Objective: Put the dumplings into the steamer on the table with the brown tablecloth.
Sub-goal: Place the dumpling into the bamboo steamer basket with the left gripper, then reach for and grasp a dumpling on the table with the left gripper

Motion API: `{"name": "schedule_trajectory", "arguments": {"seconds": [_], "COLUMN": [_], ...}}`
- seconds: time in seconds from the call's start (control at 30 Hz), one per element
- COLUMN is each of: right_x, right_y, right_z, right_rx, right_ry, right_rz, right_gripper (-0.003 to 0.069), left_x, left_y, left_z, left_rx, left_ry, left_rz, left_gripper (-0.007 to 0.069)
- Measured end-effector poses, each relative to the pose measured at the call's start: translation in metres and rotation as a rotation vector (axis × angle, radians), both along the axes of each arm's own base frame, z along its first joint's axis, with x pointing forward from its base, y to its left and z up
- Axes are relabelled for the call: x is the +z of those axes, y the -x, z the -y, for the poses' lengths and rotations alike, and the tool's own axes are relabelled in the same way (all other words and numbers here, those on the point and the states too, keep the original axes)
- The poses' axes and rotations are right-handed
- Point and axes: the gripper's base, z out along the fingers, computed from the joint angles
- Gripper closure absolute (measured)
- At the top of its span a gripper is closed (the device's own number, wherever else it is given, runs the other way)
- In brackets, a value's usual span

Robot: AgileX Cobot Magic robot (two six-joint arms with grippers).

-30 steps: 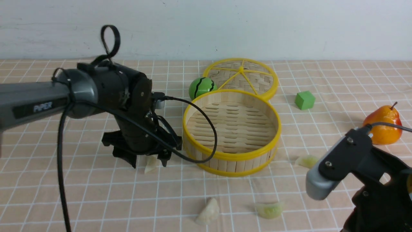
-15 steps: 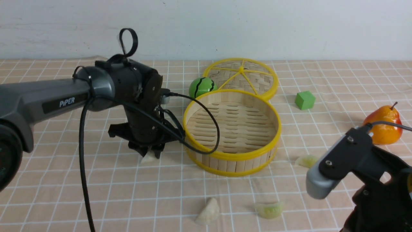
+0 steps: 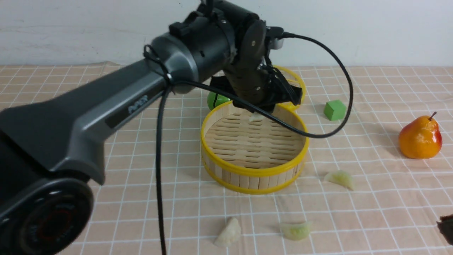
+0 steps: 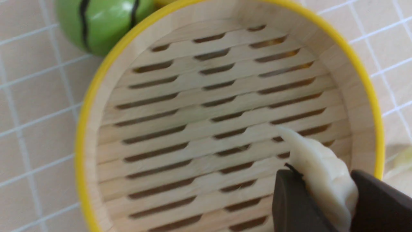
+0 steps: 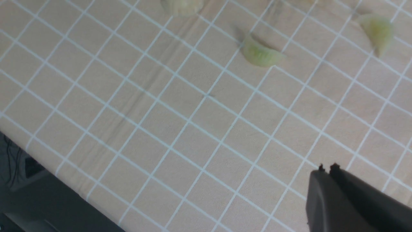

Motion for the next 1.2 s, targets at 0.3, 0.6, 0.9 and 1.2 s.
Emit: {"name": "schedule_trajectory", "arguments": {"seconds": [0.3, 0.6, 0.9, 1.2], "right_x": [0.005, 0.005, 0.005, 0.007], "right_y": [0.020, 0.018, 0.017, 0.015], "right_z": [0.019, 0.021, 0.022, 0.022], "right_rx": [-0.026, -0.034, -0.042, -0.046], "right_ry": [0.000, 0.020, 0.036, 0.033], "right_rz": [0.006, 0.019, 0.032, 0.063], "right_gripper": [0.0637, 0.0627, 0.0627, 0.0616], "left_x": [-0.081, -0.097, -0.007, 0.099], "left_y": [-0.038, -0.044, -0.022, 0.052], "left_z": [0.028, 0.031, 0.015, -0.043], "left_rx": [0.073, 0.086, 0.069, -0.102], "left_ry": [0.015, 0.000, -0.009, -0.024], "left_rz": [-0.062, -0.068, -0.074, -0.039], "left_gripper": [0.0426, 0.0244, 0.0029, 0.0058]}}
